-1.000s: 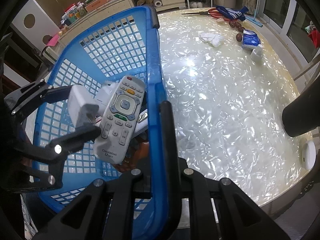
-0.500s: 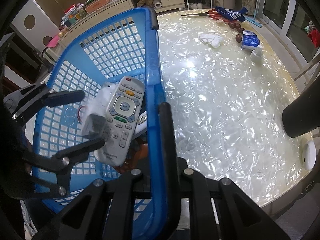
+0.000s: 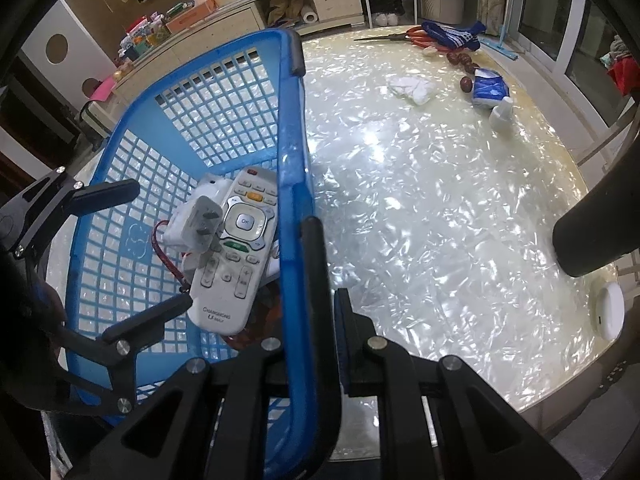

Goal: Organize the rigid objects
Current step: 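Carry the charger into the basket and open the left tool, then lower the basket onto the table with the right tool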

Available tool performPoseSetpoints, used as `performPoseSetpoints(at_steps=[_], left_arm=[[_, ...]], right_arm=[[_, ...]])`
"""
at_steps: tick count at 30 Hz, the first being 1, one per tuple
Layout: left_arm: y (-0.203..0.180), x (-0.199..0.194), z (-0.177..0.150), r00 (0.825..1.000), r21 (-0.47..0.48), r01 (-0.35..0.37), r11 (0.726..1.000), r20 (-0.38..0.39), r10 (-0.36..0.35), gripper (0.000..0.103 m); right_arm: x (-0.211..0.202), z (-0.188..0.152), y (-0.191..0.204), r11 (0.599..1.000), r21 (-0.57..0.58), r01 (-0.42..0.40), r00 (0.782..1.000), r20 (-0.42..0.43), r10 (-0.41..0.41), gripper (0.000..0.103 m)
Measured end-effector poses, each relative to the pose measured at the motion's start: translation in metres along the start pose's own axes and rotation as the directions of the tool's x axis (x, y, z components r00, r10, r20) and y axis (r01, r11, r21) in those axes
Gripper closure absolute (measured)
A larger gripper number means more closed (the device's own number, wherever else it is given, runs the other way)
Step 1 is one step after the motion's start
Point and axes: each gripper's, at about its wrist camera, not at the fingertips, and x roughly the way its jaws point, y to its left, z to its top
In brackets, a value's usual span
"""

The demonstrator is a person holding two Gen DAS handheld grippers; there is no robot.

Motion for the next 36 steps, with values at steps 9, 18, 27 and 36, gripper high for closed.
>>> performPoseSetpoints(at_steps=[9,18,27,36], left_arm=[[0.009,-0.031,0.003,0.994,-0.053,-0.094,0.994,0.052,0.097,0.006],[0.031,-0.067,-0.018,0.990,-0.217,-0.117,0.969,0.046,0.130,0.000],[0.056,-0.107,-0.065,0.991,-0.432,-0.044,0.901,0.092,0.092,0.000],[0.067,-0.134,-0.100,0.987,-0.544,-0.059,0.837,0.093,0.129,0.000]], right_arm=[[-0.034,0.001,0.009,0.999,-0.002,0.052,0.994,0.092,-0.052,0.087],[-0.065,0.001,0.020,0.999,0.029,0.027,0.985,0.168,-0.032,0.043],[-0.082,-0.012,0.052,1.000,-0.007,0.018,0.979,0.203,-0.016,0.003],[-0.081,-0.021,0.078,0.999,-0.039,0.007,0.980,0.197,0.001,0.000]])
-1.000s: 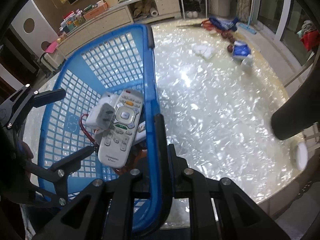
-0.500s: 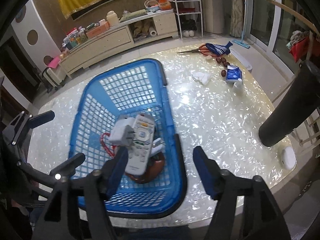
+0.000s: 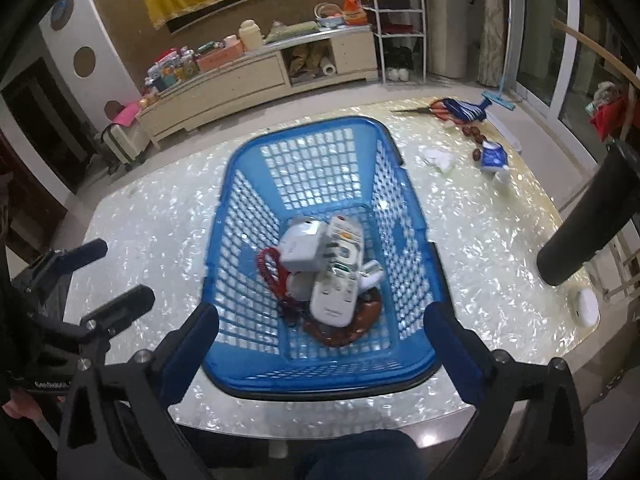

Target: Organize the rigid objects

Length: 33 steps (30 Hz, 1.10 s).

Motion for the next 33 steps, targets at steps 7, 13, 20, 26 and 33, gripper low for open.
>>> performPoseSetpoints(at_steps=[7,13,20,26,33], left_arm=[[0.010,-0.021,-0.010,1.000,-0.050,0.003,0.999,0.028,-0.002,0.000],[0.019,-0.033,-0.014,0.999,-0.082,0.027,0.996,0.038,-0.024,0.000],[0.023,-0.047,-0.016,0.998,-0.102,-0.002,0.995,0.055,0.008,0.000],[0.027,-0.051,-0.018,0.998,-0.115,-0.005,0.993,0.055,0.012,0.000],[0.031,-0.055,-0.020,0.999,-0.120,0.003,0.993,0.053,0.003,0.000]], right_arm=[[-0.012,-0.003,0.023,0.999,-0.038,0.014,0.999,0.035,-0.013,0.000],[-0.021,-0.007,0.028,0.999,-0.037,0.006,0.998,0.067,-0.004,0.000],[-0.024,-0.009,0.040,0.996,-0.077,0.033,0.997,0.075,-0.027,0.000],[-0.026,-0.010,0.042,0.996,-0.087,0.031,0.996,0.085,-0.023,0.000],[-0.024,-0.010,0.044,0.995,-0.097,0.030,0.996,0.084,-0.022,0.000]])
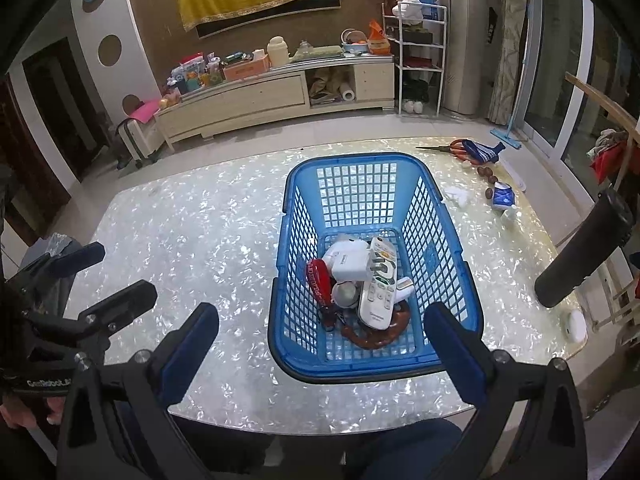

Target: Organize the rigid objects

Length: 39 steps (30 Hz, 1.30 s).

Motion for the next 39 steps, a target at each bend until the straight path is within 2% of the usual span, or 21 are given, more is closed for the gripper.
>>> performPoseSetpoints(at_steps=[13,18,26,39], left_arm=[[0.0010,-0.0039,-0.0007,1.000,0.001,0.013,1.000,-0.001,-0.013,0.000],[-0.0001,-0.0067,-0.0005,0.999,0.001,0.043,0.999,0.001,-0.043,0.000],[0.0014,-0.0065,0.0003,1.000,-0.008,0.015,1.000,0.003,-0.015,0.000],[0.0038,-0.0058,-0.0001,1.000,-0.018,0.023,1.000,-0.007,-0.023,0.000]], right_arm=[[-0.0035,-0.0017,0.0032,1.000,-0.008,-0.001,1.000,0.001,0.001,0.000],[-0.0037,-0.0012,0.0051,1.000,-0.015,0.001,1.000,0.001,-0.001,0.000],[-0.0042,-0.0015,0.0036,1.000,-0.013,-0.004,1.000,-0.001,0.004,0.000],[-0.0054,-0.0015,0.0053,1.000,-0.014,-0.017,1.000,0.002,0.017,0.000]])
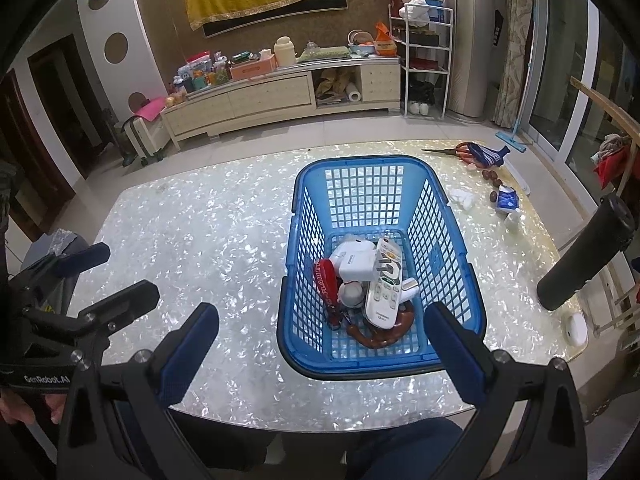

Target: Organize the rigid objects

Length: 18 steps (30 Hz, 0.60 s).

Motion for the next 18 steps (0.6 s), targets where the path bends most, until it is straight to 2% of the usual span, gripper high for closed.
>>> performPoseSetpoints(at_steps=[8,18], left_arm=[[0.0019,-0.0010,-0.0016,1.000,-0.028,-0.010,1.000,0.000,0.010,0.000],[0.0013,-0.0031,-0.0023,1.000,-0.017,-0.017,1.000,0.008,0.017,0.000]], right_arm=[[-0.0006,-0.0007,0.0010,1.000,-0.001,-0.004,1.000,-0.001,0.004,0.000],[-0.0008,-0.0003,0.0020,1.000,-0.004,-0.013,1.000,0.001,0.013,0.000]])
